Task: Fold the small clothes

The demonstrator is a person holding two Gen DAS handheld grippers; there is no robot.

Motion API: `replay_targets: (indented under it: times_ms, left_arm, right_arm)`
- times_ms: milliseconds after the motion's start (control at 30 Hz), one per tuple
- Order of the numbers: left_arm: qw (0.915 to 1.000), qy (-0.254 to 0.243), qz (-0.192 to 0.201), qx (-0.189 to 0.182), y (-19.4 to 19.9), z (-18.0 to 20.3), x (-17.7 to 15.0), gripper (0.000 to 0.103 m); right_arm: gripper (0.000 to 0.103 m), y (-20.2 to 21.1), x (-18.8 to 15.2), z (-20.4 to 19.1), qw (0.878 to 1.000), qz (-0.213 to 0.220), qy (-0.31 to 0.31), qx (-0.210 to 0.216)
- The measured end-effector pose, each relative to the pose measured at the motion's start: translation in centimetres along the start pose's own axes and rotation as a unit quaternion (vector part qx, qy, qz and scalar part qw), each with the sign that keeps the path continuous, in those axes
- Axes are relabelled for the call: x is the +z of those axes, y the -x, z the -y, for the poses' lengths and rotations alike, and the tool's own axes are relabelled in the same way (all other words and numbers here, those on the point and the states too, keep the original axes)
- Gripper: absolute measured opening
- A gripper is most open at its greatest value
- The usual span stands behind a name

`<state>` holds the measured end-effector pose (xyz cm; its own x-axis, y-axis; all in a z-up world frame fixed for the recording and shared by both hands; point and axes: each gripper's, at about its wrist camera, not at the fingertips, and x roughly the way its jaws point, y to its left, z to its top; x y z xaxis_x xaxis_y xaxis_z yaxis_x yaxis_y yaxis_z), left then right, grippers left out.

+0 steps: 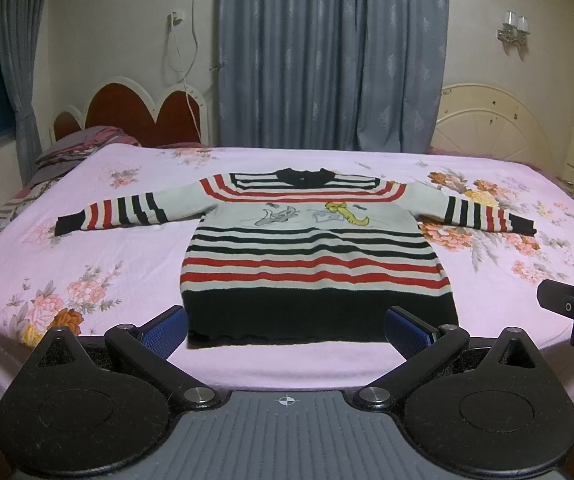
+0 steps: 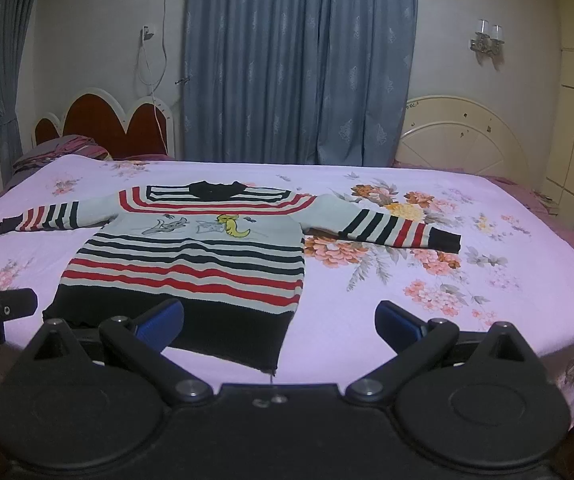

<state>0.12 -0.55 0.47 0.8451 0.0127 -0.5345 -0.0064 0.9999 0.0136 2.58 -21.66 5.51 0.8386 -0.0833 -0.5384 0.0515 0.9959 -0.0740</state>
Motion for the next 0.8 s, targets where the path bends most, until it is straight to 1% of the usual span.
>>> replay_targets:
  times_ms: [800]
  left_arm:
    - [1.0,0.004,-0.003,-0.002,-0.19,-0.28,-0.86,0.103]
  right_arm:
    - [0.102,-0.07,-0.02,-0.15,1.0,0.0,0.002,-0.002]
